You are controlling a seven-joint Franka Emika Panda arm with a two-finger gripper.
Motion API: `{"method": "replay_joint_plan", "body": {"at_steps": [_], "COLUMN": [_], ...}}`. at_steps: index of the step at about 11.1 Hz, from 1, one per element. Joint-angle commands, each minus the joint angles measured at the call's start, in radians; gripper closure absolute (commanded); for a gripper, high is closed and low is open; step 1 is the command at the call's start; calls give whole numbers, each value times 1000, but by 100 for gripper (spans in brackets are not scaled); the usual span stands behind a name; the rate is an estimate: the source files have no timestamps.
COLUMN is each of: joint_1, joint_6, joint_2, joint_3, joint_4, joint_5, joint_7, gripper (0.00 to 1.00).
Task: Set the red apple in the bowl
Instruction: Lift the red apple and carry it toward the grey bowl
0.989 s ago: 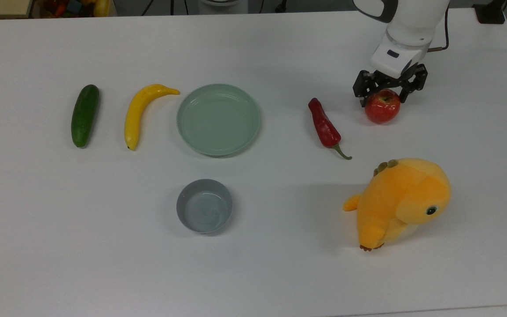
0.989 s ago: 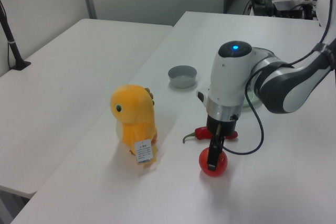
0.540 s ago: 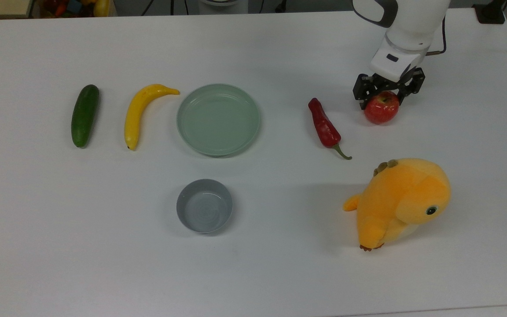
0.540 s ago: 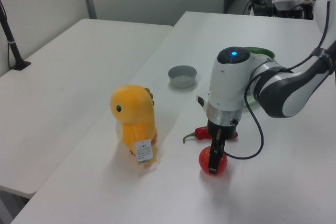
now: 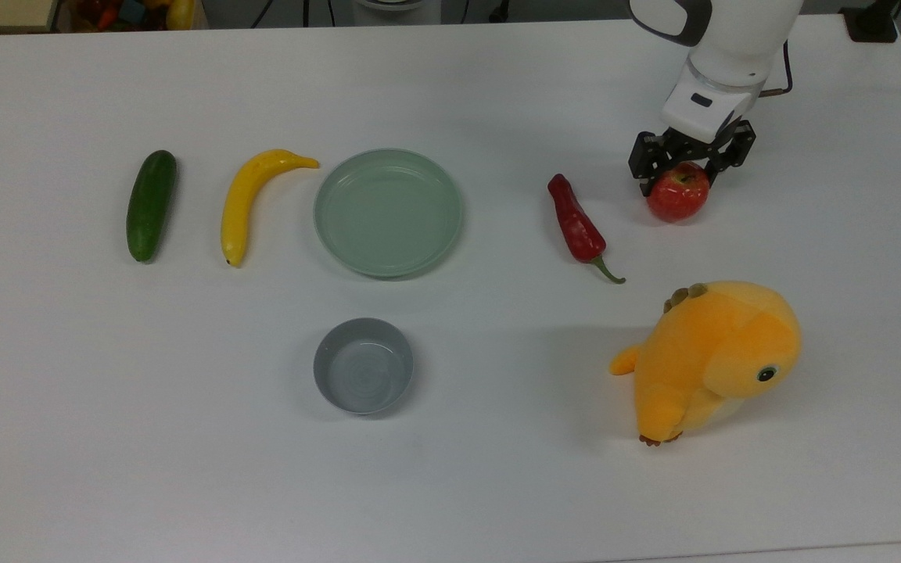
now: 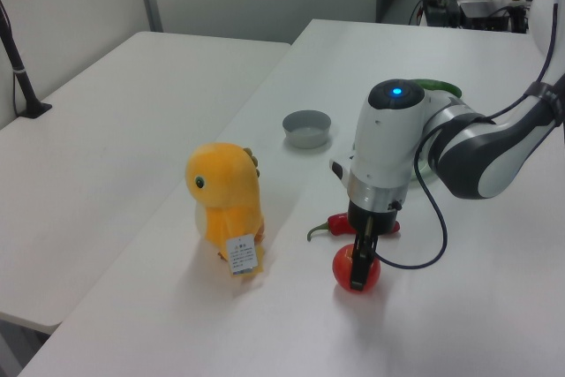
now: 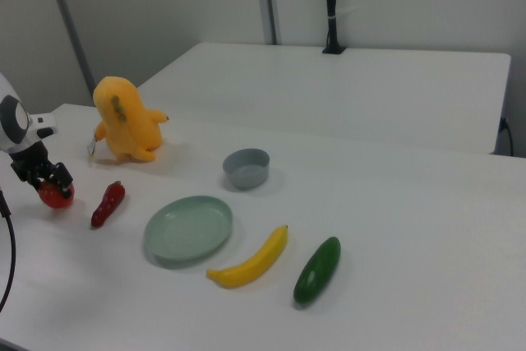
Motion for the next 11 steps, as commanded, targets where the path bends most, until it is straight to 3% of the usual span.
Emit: {"method": "replay_joint_plan", "body": {"at_steps": [1, 3, 5, 8, 11], "joint_1": [-32, -73, -91, -91, -91], "joint_6": [-57, -98, -168, -333, -384], "joint_2": [-122, -204, -287, -366, -372], "joint_3": [-2, -7, -50, -201, -369], "joint_4": [-22, -17, -14, 68, 122], "joint_5": [1, 33, 113, 281, 345], "joint_7": [3, -5, -97, -342, -555], "gripper": [97, 97, 97, 97, 96]}}
